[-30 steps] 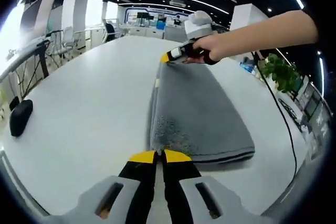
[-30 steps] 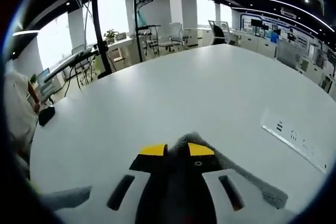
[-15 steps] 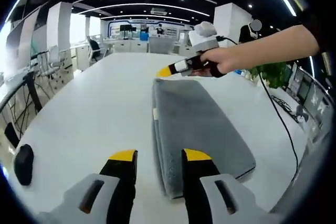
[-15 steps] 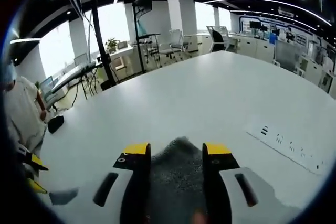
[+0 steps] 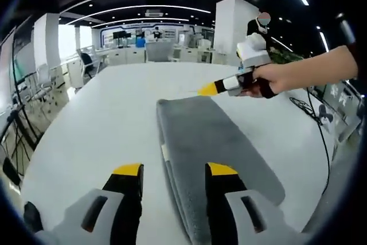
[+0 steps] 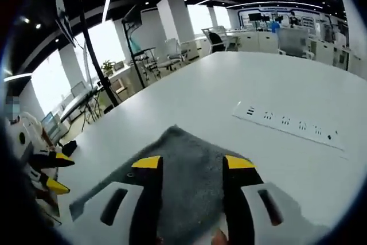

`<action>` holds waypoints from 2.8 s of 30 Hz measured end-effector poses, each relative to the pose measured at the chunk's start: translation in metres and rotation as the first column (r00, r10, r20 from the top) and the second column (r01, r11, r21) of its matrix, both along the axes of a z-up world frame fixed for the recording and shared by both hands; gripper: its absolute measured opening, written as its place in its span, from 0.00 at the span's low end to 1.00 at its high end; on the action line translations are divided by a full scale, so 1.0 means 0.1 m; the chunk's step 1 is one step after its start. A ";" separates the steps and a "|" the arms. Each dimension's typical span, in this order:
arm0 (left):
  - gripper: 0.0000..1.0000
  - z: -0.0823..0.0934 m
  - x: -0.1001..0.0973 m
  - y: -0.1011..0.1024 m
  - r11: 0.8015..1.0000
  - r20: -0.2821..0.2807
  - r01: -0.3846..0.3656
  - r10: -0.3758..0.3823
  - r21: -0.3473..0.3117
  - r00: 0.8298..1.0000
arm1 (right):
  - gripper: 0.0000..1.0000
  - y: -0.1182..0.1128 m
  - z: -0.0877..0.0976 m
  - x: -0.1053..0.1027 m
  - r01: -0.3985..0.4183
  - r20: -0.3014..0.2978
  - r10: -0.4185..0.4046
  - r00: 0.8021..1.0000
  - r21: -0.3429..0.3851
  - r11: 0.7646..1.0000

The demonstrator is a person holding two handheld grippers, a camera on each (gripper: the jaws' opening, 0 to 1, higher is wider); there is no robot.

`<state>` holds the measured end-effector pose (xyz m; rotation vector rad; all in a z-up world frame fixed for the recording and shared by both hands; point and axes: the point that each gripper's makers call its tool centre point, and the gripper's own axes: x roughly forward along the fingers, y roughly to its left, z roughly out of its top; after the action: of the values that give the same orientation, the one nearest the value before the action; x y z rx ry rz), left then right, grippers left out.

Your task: Fold the towel on the table until its edges align and the towel forms a compact rectangular stack.

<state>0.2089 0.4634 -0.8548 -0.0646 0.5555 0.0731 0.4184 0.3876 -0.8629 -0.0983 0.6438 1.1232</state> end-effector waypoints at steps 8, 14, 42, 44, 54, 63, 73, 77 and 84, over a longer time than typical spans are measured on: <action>0.61 0.03 0.17 -0.04 0.998 0.017 0.070 -0.070 0.003 0.997 | 0.44 -0.36 -0.11 0.01 0.054 -0.022 -0.054 0.998 -0.008 0.999; 0.63 -0.02 0.29 0.02 0.997 0.002 0.064 -0.064 -0.040 0.998 | 0.42 -0.55 -0.16 -0.10 0.066 -0.026 -0.067 0.997 -0.025 0.997; 0.38 -0.53 0.60 0.37 0.996 -0.054 -0.061 0.058 -0.068 0.997 | 0.37 -0.73 -0.47 -0.73 -0.029 -0.047 0.026 0.999 -0.066 0.997; 0.33 -0.57 0.58 0.39 0.997 -0.066 -0.065 0.062 -0.050 0.996 | 0.36 -0.74 -0.49 -0.76 -0.034 -0.043 0.031 0.999 -0.069 0.997; 0.28 -0.66 0.61 0.29 0.998 -0.079 -0.042 0.038 -0.052 0.996 | 0.19 -0.73 -0.61 -0.83 -0.058 -0.021 0.057 0.998 -0.094 0.994; 0.19 -0.70 0.62 0.22 0.995 -0.090 -0.046 0.037 -0.091 0.995 | 0.10 -0.69 -0.64 -0.88 -0.065 -0.041 0.062 0.997 -0.082 0.994; 0.13 -0.69 0.61 0.15 0.990 -0.091 -0.058 0.047 -0.126 0.995 | 0.08 -0.68 -0.66 -0.87 -0.040 -0.064 0.037 0.997 -0.058 0.997; 0.11 -0.69 0.60 0.14 0.985 -0.084 -0.070 0.057 -0.159 0.995 | 0.07 -0.68 -0.66 -0.88 -0.033 -0.065 0.029 0.997 -0.047 0.998; 0.07 -0.67 0.61 0.08 0.988 -0.088 -0.055 0.043 -0.144 0.995 | 0.05 -0.71 -0.67 -0.86 0.017 -0.105 -0.020 0.994 -0.026 1.000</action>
<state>0.2700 0.4717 -0.9220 -0.2186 0.6434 0.0831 0.3329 0.3167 -0.9295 -0.0545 0.7509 1.1079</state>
